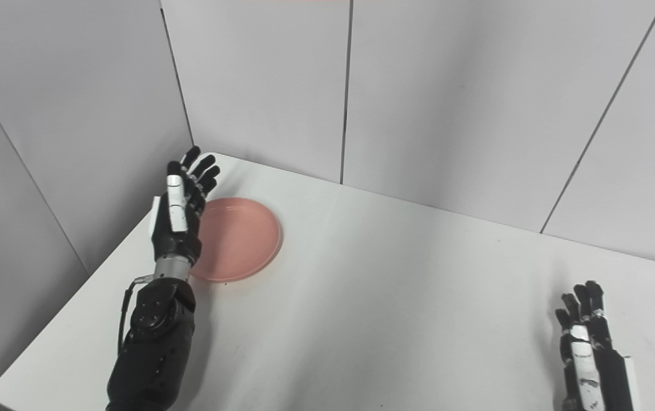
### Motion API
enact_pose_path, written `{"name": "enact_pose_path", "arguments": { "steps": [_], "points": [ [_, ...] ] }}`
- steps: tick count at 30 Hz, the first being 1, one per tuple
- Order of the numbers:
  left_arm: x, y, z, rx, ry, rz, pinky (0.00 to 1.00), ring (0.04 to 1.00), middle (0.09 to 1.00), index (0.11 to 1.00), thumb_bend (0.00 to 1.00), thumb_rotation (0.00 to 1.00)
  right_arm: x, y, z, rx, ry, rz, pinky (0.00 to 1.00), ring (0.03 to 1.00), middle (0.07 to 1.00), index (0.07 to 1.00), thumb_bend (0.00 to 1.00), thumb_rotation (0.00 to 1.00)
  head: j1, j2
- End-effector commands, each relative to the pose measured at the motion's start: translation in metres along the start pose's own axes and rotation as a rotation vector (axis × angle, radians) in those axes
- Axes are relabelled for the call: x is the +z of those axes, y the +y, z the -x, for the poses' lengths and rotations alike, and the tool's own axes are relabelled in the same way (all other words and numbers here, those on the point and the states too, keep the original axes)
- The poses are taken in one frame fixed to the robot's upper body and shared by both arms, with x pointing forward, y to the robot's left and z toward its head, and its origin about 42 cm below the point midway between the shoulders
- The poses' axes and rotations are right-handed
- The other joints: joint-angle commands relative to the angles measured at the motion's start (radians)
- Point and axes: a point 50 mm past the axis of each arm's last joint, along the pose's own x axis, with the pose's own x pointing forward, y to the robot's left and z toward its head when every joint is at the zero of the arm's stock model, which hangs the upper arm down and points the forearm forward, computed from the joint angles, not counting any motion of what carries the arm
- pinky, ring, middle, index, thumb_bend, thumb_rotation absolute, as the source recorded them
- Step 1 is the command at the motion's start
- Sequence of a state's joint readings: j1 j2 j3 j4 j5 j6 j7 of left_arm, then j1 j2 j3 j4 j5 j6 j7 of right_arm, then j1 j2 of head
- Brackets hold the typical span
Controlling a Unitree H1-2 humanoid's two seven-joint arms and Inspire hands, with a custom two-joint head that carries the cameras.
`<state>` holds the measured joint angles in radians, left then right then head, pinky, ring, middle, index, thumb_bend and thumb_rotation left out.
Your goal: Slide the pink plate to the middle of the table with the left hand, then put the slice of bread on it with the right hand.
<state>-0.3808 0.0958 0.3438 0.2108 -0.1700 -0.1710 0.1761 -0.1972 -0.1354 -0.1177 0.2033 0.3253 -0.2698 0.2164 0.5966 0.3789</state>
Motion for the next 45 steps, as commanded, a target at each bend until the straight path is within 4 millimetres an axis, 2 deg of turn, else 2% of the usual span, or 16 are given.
{"name": "enact_pose_path", "arguments": {
  "steps": [1, 4, 9, 15, 22, 29, 34, 38, 45],
  "points": [
    [0.02, 0.003, -0.019, 0.041, -0.118, -0.022, 0.79, 0.776, 0.779, 0.782, 0.85, 1.0, -0.003, -0.009, 0.006, -0.004, 0.008, 0.003, 1.0, 0.968, 0.984, 0.988, 0.73, 0.71, 0.005, -0.001],
    [0.02, 0.016, -0.022, 0.101, -0.121, -0.055, 0.73, 0.733, 0.736, 0.741, 0.85, 1.0, -0.003, -0.009, 0.006, -0.001, 0.008, 0.003, 1.0, 0.966, 0.983, 0.985, 0.72, 0.7, 0.008, -0.003],
    [0.017, 0.033, -0.026, 0.143, -0.12, -0.092, 0.72, 0.706, 0.707, 0.712, 0.86, 1.0, -0.003, -0.01, 0.006, 0.005, 0.008, 0.002, 1.0, 0.963, 0.974, 0.981, 0.71, 0.71, 0.013, -0.007],
    [0.007, 0.038, -0.027, 0.176, -0.108, -0.15, 0.71, 0.673, 0.663, 0.666, 0.83, 1.0, -0.004, -0.01, 0.007, 0.009, 0.013, -0.005, 0.99, 0.956, 0.968, 0.978, 0.71, 0.7, 0.019, -0.012],
    [-0.01, 0.045, -0.03, 0.203, -0.047, -0.136, 0.72, 0.699, 0.69, 0.692, 0.84, 1.0, -0.004, -0.01, 0.006, 0.01, 0.018, 0.004, 0.99, 0.963, 0.974, 0.98, 0.7, 0.7, 0.017, -0.017],
    [-0.024, 0.043, -0.029, 0.161, 0.034, -0.113, 0.75, 0.738, 0.733, 0.733, 0.85, 1.0, -0.005, -0.011, 0.006, 0.011, 0.015, 0.01, 0.99, 0.958, 0.97, 0.976, 0.72, 0.71, 0.02, -0.02],
    [-0.032, 0.039, -0.028, 0.118, 0.098, -0.135, 0.83, 0.79, 0.764, 0.758, 0.85, 1.0, -0.006, -0.012, 0.007, 0.016, 0.014, 0.009, 0.98, 0.959, 0.971, 0.975, 0.71, 0.7, 0.017, -0.021],
    [-0.038, 0.034, -0.026, 0.067, 0.126, -0.145, 0.83, 0.799, 0.771, 0.764, 0.85, 1.0, -0.006, -0.011, 0.006, 0.014, 0.019, 0.003, 0.98, 0.957, 0.963, 0.966, 0.71, 0.7, 0.019, -0.02],
    [-0.045, 0.018, -0.022, -0.036, 0.174, -0.132, 0.78, 0.788, 0.779, 0.769, 0.88, 0.99, -0.007, -0.011, 0.007, 0.012, 0.022, 0.006, 0.99, 0.959, 0.967, 0.969, 0.7, 0.7, 0.017, -0.021]
  ]
}}
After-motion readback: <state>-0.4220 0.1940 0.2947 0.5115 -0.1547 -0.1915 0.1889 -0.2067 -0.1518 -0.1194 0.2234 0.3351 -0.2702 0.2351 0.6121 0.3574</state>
